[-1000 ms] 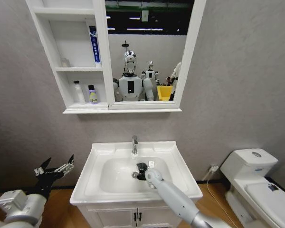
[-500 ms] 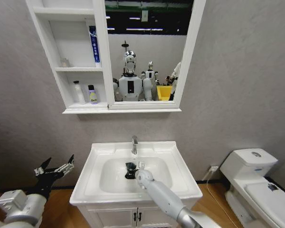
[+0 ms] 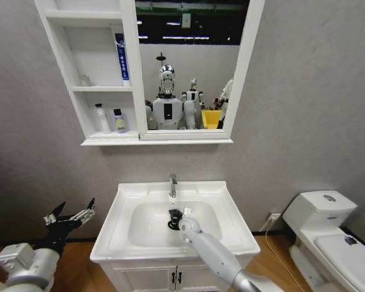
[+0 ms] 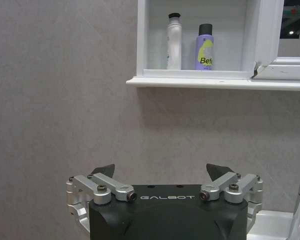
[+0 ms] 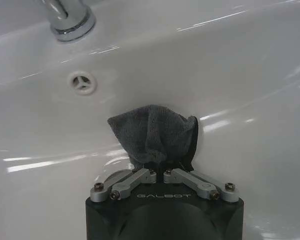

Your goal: Move facial cleanser and shampoo from washbasin to cabinet, then wipe washbasin with towel.

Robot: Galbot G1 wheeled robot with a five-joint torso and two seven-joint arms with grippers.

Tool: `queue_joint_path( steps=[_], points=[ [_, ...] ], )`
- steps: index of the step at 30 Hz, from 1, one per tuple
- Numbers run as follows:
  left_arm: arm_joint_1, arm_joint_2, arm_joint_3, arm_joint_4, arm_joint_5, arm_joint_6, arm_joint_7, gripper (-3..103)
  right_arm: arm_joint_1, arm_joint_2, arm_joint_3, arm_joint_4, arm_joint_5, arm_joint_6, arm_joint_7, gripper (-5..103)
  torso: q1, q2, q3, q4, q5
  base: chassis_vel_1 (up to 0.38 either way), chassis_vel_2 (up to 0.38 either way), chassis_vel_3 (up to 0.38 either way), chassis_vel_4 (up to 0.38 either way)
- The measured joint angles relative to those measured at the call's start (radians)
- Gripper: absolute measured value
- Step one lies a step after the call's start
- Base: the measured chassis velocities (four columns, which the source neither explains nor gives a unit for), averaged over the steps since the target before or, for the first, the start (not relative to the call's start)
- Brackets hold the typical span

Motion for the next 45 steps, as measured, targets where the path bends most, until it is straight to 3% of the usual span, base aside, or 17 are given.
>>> queue_joint_path(
  steps=[4, 7, 16, 19, 21, 24, 26, 28, 29, 35, 37, 38, 40, 42, 44, 45],
  points=[
    [0.000, 0.000, 0.000, 0.000, 0.000, 0.000, 0.000, 100, -0.027, -0.032, 0.016, 0.048, -0.002, 0.008, 0.073, 2, 0.000, 0.000, 0.000, 0.0001, -0.0001, 0.000, 0.000, 0.000, 0.000],
    [0.000, 0.000, 0.000, 0.000, 0.000, 0.000, 0.000, 100, -0.038, -0.052, 0.018, 0.090, -0.003, 0.016, 0.179, 2, 0.000, 0.000, 0.000, 0.0001, -0.0001, 0.000, 0.000, 0.000, 0.000],
    [0.000, 0.000, 0.000, 0.000, 0.000, 0.000, 0.000, 100, -0.021, -0.057, -0.018, 0.097, -0.130, 0.105, 0.273, 2, 0.000, 0.000, 0.000, 0.0000, -0.0002, 0.000, 0.000, 0.000, 0.000],
    [0.000, 0.000, 0.000, 0.000, 0.000, 0.000, 0.000, 100, -0.015, -0.056, -0.029, 0.094, -0.206, 0.146, 0.297, 2, 0.000, 0.000, 0.000, 0.0000, -0.0002, 0.000, 0.000, 0.000, 0.000],
    [0.000, 0.000, 0.000, 0.000, 0.000, 0.000, 0.000, 100, -0.014, -0.061, -0.033, 0.095, -0.319, 0.199, 0.300, 2, 0.000, 0.000, 0.000, 0.0001, -0.0003, 0.000, 0.000, 0.000, 0.000],
    [0.000, 0.000, 0.000, 0.000, 0.000, 0.000, 0.000, 100, -0.013, -0.063, -0.032, 0.095, -0.379, 0.223, 0.300, 2, 0.000, 0.000, 0.000, 0.0000, -0.0002, 0.000, 0.000, 0.000, 0.000],
    [0.000, 0.000, 0.000, 0.000, 0.000, 0.000, 0.000, 100, -0.007, -0.073, -0.012, 0.092, -0.500, 0.277, 0.295, 2, 0.000, 0.000, 0.000, 0.0002, -0.0002, 0.000, 0.000, 0.000, 0.000],
    [0.000, 0.000, 0.000, 0.000, 0.000, 0.000, 0.000, 100, -0.006, -0.075, -0.004, 0.092, -0.524, 0.291, 0.291, 2, 0.000, 0.000, 0.000, 0.0002, -0.0002, 0.000, 0.000, 0.000, 0.000],
    [0.000, 0.000, 0.000, 0.000, 0.000, 0.000, 0.000, 100, -0.004, -0.087, 0.027, 0.094, -0.590, 0.330, 0.269, 2, 0.000, 0.000, 0.000, 0.0003, 0.0000, 0.000, 0.000, 0.000, 0.000],
    [0.000, 0.000, 0.000, 0.000, 0.000, 0.000, 0.000, 100, -0.004, -0.145, 0.115, 0.125, -0.685, 0.384, 0.180, 2, 0.000, 0.000, 0.000, 0.0002, 0.0001, 0.000, 0.000, 0.000, 0.000],
    [0.000, 0.000, 0.000, 0.000, 0.000, 0.000, 0.000, 100, -0.006, -0.202, 0.155, 0.141, -0.659, 0.378, 0.069, 2, 0.000, 0.000, 0.000, 0.0002, 0.0000, 0.000, 0.000, 0.000, 0.000],
    [0.000, 0.000, 0.000, 0.000, 0.000, 0.000, 0.000, 100, -0.006, -0.202, 0.155, 0.141, -0.659, 0.378, 0.069, 2, 0.000, 0.000, 0.000, 0.0002, 0.0000, 0.000, 0.000, 0.000, 0.000],
    [0.000, 0.000, 0.000, 0.000, 0.000, 0.000, 0.000, 100, -0.015, -0.268, 0.179, 0.153, -0.616, 0.340, -0.055, -2, 0.000, 0.000, 0.000, 0.0000, -0.0001, 0.000, 0.000, 0.000, 0.000],
    [0.000, 0.000, 0.000, 0.000, 0.000, 0.000, 0.000, 100, -0.021, -0.288, 0.187, 0.155, -0.611, 0.328, -0.097, 3, 0.000, 0.000, 0.000, -0.0002, -0.0001, 0.000, 0.000, 0.000, 0.000],
    [0.000, 0.000, 0.000, 0.000, 0.000, 0.000, 0.000, 100, -0.039, -0.331, 0.210, 0.145, -0.586, 0.295, -0.234, 14, 0.000, 0.000, 0.000, -0.0002, 0.0000, 0.000, 0.000, 0.000, 0.000],
    [0.000, 0.000, 0.000, 0.000, 0.000, 0.000, 0.000, 100, -0.039, -0.331, 0.210, 0.145, -0.586, 0.295, -0.234, 14, 0.000, 0.000, 0.000, -0.0002, 0.0000, 0.000, 0.000, 0.000, 0.000]
  ],
)
